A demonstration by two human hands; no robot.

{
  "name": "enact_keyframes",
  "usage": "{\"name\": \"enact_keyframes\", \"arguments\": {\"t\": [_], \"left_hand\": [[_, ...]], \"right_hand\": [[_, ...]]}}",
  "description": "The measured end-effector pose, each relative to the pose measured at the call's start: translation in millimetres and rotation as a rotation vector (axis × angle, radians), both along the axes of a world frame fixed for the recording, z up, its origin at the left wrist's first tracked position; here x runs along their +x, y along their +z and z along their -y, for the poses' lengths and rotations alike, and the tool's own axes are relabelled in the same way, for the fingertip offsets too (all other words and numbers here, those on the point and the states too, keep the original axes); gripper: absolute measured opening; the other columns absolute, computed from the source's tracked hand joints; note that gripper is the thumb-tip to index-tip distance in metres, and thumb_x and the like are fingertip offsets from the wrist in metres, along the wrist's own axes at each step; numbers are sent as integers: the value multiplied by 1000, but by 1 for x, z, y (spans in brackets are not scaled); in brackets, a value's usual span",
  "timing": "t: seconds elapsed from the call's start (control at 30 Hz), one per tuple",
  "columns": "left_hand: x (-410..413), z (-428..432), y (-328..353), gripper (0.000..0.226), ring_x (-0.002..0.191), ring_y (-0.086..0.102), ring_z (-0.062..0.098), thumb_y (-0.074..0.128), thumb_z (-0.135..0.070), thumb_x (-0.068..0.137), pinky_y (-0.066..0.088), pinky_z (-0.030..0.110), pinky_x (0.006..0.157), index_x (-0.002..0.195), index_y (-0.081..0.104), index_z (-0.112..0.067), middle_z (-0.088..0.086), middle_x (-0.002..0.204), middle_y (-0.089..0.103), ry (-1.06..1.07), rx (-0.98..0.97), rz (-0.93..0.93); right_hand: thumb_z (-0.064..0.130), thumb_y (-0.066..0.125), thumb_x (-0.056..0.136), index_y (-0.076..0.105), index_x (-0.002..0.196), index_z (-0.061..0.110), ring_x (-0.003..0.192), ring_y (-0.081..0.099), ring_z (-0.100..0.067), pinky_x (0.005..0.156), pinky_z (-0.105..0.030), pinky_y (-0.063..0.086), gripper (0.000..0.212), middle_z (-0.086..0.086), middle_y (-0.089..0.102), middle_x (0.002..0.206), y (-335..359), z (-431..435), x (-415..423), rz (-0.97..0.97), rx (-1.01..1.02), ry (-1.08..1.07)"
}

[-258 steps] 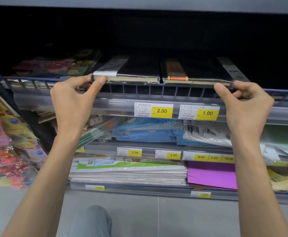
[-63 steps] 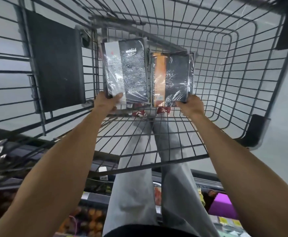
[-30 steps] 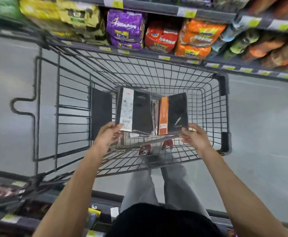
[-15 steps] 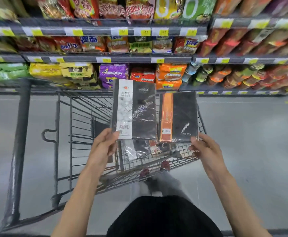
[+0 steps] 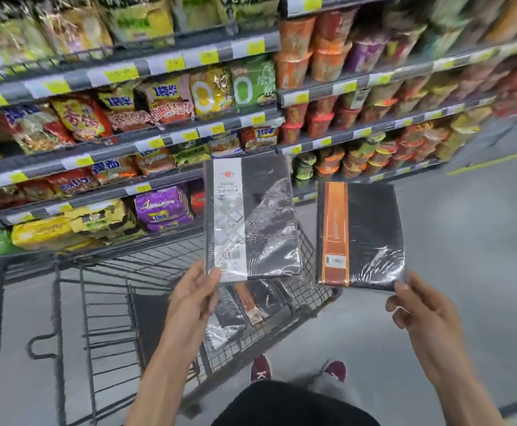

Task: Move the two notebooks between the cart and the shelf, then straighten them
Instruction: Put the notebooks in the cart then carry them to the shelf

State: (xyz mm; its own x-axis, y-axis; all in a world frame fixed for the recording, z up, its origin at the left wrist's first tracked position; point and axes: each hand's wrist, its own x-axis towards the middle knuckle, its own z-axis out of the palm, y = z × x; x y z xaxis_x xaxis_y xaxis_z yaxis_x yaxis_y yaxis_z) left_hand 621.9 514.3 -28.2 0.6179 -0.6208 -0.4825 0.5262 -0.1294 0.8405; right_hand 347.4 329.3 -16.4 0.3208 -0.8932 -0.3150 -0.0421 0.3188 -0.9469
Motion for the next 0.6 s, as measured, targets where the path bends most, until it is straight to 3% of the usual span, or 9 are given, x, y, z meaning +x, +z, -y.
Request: {"name": "enact_keyframes", "arguments": {"t": [0.03,0.1,0.13,0.2,0.27,0.37,0.43,0.53,0.6], "left_hand": [[-4,8,2,66,46,38,5,68,-22,88,51,24,95,148,40,-16,-1,68,40,-30,-14,0],[-14,28,3,73,47,36,6,76,-29,83,50,12,61,146,43,-13,1,74,43,-81,-48,1],[-21,41,5,75,47,36,6,75,-30,83,44,13,53,147,41,-11,3,76,44,-94,-49,2],[-37,69,8,73,44,36,7,71,-30,82,43,17,57,146,41,-7,6,79,44,-119,-72,-13],[-57,99,13,77,43,34,7,81,-41,74,41,15,58,135,51,-6,2,70,42,-171,-96,12],[-87,142,13,87,44,32,7,91,-52,58,41,19,69,125,57,-6,-3,72,42,-196,-130,25],[-108,169,9,73,44,31,6,84,-36,76,45,17,80,130,51,1,-1,80,46,-202,-149,-4],[-140,208,9,26,42,30,4,66,-18,84,31,10,44,108,59,-8,-5,79,50,-249,-172,28],[-159,231,11,19,43,30,3,68,-19,86,24,14,40,99,58,-13,-5,80,51,-300,-184,50]], "right_hand": [[6,56,97,69,107,5,59,53,-13,44,-18,36,17,-5,64,88,0,6,-12,0,-14,-9],[4,53,98,67,110,2,60,52,-13,44,-17,36,19,-3,64,85,-1,18,-34,-2,-36,-39],[3,52,98,67,108,2,60,51,-13,44,-17,36,18,0,62,79,0,24,-46,3,-44,-61],[3,52,98,71,99,11,60,52,-12,44,-17,35,20,4,60,75,3,39,-68,17,-55,-119],[4,54,97,72,93,15,61,54,-12,44,-18,36,21,4,62,77,7,56,-91,28,-63,-161],[8,55,96,70,99,12,64,55,-12,45,-17,36,16,3,64,82,11,83,-126,23,-65,-182],[15,58,93,70,100,13,66,55,-12,46,-17,37,14,3,64,85,14,100,-147,19,-69,-195],[34,67,78,74,97,18,66,55,-12,46,-17,37,25,3,65,87,20,122,-177,35,-50,-228],[40,69,74,76,94,23,66,55,-12,47,-18,37,27,3,66,87,22,137,-196,49,-48,-261]]}}
